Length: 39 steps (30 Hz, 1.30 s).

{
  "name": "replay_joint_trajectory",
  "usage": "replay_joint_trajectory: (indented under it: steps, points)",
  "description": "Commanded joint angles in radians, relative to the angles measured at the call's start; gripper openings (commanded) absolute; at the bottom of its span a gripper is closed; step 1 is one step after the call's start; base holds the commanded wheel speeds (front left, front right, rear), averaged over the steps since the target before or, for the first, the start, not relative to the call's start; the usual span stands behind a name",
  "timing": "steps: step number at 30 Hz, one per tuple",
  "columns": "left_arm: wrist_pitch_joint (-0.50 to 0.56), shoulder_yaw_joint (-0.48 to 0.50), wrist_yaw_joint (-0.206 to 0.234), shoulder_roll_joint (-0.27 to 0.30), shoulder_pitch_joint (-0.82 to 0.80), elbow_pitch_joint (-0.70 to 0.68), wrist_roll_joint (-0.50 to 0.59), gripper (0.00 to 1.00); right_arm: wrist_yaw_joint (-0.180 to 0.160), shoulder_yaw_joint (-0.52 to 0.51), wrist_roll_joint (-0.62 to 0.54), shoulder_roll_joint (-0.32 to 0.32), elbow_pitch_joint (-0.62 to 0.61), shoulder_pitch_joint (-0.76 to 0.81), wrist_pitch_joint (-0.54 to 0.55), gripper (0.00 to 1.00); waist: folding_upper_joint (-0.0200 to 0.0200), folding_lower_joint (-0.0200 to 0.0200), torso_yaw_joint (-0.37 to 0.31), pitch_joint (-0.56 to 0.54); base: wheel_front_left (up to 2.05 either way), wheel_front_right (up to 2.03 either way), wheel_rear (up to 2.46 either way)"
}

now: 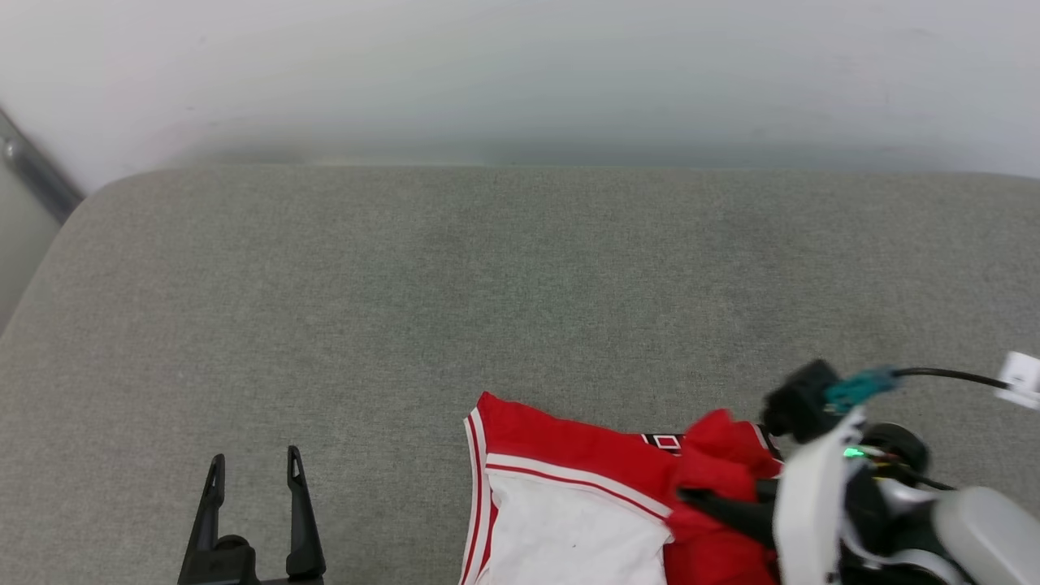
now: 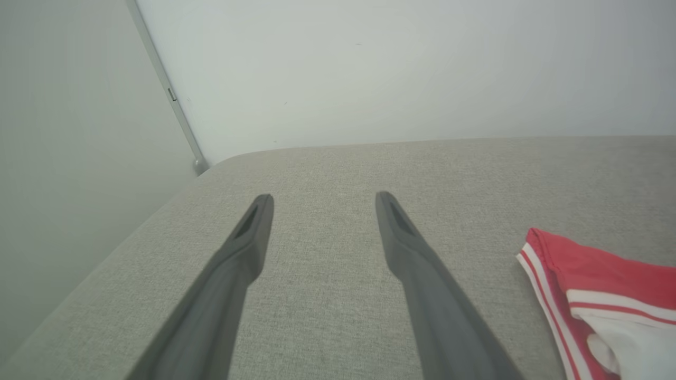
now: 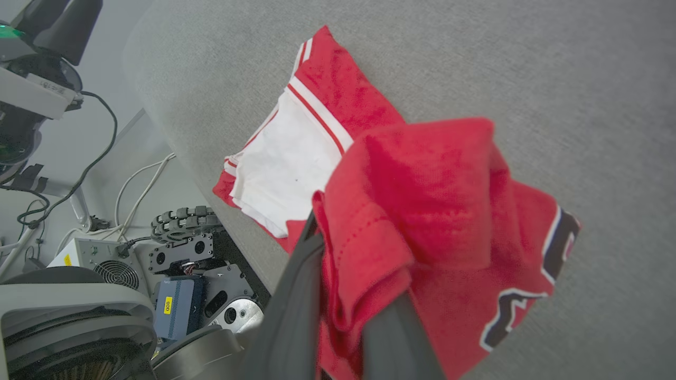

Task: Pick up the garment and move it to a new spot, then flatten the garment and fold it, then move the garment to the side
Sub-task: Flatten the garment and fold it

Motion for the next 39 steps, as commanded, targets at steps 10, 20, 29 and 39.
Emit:
replay_joint_trajectory:
  steps: [10, 20, 29, 39]
  points:
    - [-0.002, 0.007, -0.031, -0.022, -0.064, 0.019, 0.017, 1.00, 0.000, 0.309, -0.091, 0.181, 0.169, -0.304, -0.012, 0.00, 0.0000, 0.0000, 0.022, 0.052, 0.00, 0.00, 0.00]
    - [-0.002, -0.006, -0.042, -0.041, -0.103, 0.022, 0.026, 1.00, 0.000, 0.591, -0.150, 0.343, 0.485, -0.511, -0.103, 0.00, 0.0000, 0.0000, 0.046, 0.117, 0.00, 0.00, 0.00]
    - [-0.002, -0.017, -0.042, -0.049, -0.120, 0.030, 0.038, 1.00, -0.001, 0.697, -0.156, 0.361, 0.634, -0.535, -0.193, 0.29, 0.0000, 0.0000, 0.048, 0.125, 0.00, 0.00, 0.00]
    - [-0.002, -0.012, -0.034, -0.042, -0.075, 0.028, 0.045, 1.00, -0.001, 0.613, -0.186, 0.248, 0.507, -0.595, -0.511, 1.00, 0.0000, 0.0000, 0.000, 0.050, 0.00, 0.00, 0.00]
